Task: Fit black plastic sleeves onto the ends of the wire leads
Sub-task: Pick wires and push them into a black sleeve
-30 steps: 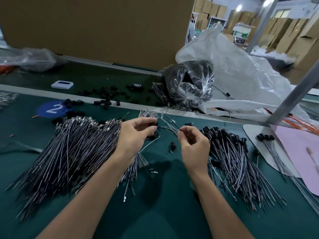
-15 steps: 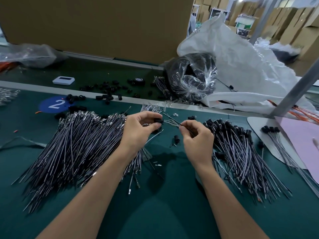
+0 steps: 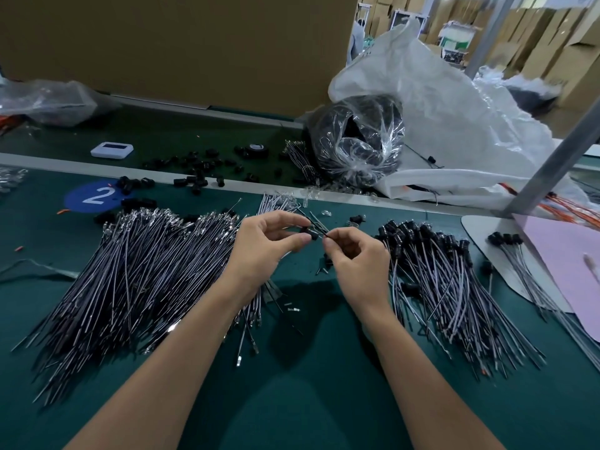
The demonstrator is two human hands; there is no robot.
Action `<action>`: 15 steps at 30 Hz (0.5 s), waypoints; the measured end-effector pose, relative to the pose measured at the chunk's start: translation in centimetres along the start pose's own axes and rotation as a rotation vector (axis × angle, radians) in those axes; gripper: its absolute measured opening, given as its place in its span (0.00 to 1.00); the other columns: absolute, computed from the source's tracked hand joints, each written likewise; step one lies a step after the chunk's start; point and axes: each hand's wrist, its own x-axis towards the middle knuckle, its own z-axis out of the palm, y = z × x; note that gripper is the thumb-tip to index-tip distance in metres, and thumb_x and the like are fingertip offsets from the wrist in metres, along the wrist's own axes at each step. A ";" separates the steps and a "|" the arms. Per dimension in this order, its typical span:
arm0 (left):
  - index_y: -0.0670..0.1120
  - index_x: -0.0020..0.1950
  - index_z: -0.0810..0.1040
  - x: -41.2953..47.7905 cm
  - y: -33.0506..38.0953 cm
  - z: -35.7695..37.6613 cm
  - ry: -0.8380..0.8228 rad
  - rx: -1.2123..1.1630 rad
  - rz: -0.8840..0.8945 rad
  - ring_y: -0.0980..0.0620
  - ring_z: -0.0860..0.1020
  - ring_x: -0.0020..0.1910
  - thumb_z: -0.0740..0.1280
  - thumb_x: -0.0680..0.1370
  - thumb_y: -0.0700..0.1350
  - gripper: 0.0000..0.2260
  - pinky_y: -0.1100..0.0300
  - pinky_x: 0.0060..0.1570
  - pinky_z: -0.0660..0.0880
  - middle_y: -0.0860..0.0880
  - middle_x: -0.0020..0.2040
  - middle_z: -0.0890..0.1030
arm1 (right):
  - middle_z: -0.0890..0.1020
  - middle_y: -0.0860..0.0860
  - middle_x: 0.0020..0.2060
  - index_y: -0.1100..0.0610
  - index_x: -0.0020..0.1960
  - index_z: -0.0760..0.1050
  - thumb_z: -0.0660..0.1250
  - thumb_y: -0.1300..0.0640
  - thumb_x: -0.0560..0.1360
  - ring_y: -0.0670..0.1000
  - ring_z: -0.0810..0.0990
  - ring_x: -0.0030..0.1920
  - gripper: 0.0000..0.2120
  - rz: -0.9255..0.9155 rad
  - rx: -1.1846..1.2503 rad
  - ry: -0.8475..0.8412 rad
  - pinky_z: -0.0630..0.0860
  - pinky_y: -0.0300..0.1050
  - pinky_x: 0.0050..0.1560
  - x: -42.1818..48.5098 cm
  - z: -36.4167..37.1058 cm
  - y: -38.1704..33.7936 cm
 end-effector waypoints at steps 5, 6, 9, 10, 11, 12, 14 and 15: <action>0.41 0.48 0.83 0.0 0.1 0.0 0.031 -0.190 -0.051 0.49 0.85 0.41 0.71 0.72 0.31 0.08 0.61 0.44 0.81 0.43 0.43 0.86 | 0.82 0.44 0.33 0.54 0.42 0.82 0.72 0.63 0.74 0.39 0.77 0.31 0.05 -0.024 0.026 0.047 0.72 0.30 0.36 0.0 -0.1 -0.2; 0.41 0.48 0.83 0.0 0.2 -0.1 0.056 -0.223 -0.062 0.49 0.85 0.40 0.71 0.73 0.32 0.07 0.62 0.43 0.81 0.43 0.42 0.86 | 0.82 0.45 0.34 0.54 0.43 0.82 0.72 0.63 0.74 0.40 0.78 0.33 0.05 -0.040 0.016 0.076 0.72 0.30 0.37 0.1 -0.2 -0.2; 0.40 0.48 0.83 0.1 0.3 -0.3 0.129 -0.327 -0.093 0.51 0.85 0.40 0.70 0.74 0.33 0.06 0.64 0.41 0.80 0.45 0.41 0.86 | 0.83 0.49 0.39 0.55 0.45 0.83 0.73 0.63 0.73 0.43 0.80 0.38 0.04 -0.093 -0.036 0.150 0.74 0.30 0.40 0.2 -0.7 -0.2; 0.40 0.48 0.82 0.2 0.3 -0.4 0.153 -0.360 -0.104 0.51 0.84 0.40 0.69 0.75 0.33 0.05 0.64 0.40 0.80 0.45 0.41 0.86 | 0.83 0.49 0.39 0.55 0.45 0.83 0.73 0.63 0.73 0.44 0.80 0.39 0.04 -0.114 -0.063 0.154 0.74 0.31 0.42 0.2 -0.8 -0.2; 0.40 0.48 0.82 0.2 0.3 -0.5 0.173 -0.393 -0.115 0.51 0.84 0.40 0.69 0.75 0.33 0.05 0.64 0.41 0.80 0.44 0.42 0.86 | 0.82 0.48 0.39 0.55 0.45 0.84 0.74 0.64 0.72 0.44 0.80 0.40 0.05 -0.133 -0.087 0.148 0.75 0.32 0.43 0.2 -0.8 -0.2; 0.39 0.49 0.82 0.2 0.2 -0.6 0.187 -0.426 -0.125 0.50 0.84 0.41 0.69 0.75 0.33 0.05 0.64 0.41 0.80 0.44 0.43 0.86 | 0.82 0.46 0.39 0.55 0.45 0.84 0.74 0.64 0.72 0.44 0.80 0.40 0.05 -0.149 -0.106 0.139 0.76 0.34 0.44 0.1 -0.8 -0.3; 0.38 0.49 0.82 0.3 0.1 -0.8 0.203 -0.469 -0.137 0.50 0.84 0.42 0.69 0.74 0.33 0.06 0.64 0.41 0.80 0.43 0.44 0.86 | 0.80 0.44 0.38 0.56 0.44 0.84 0.74 0.65 0.71 0.44 0.80 0.41 0.06 -0.178 -0.145 0.125 0.75 0.35 0.45 0.0 -0.7 -0.4; 0.38 0.49 0.82 0.4 0.1 -0.8 0.206 -0.478 -0.138 0.50 0.84 0.42 0.69 0.74 0.33 0.06 0.64 0.41 0.80 0.43 0.43 0.86 | 0.80 0.44 0.37 0.56 0.44 0.84 0.74 0.65 0.71 0.45 0.79 0.41 0.06 -0.188 -0.163 0.121 0.75 0.34 0.45 0.1 -0.7 -0.4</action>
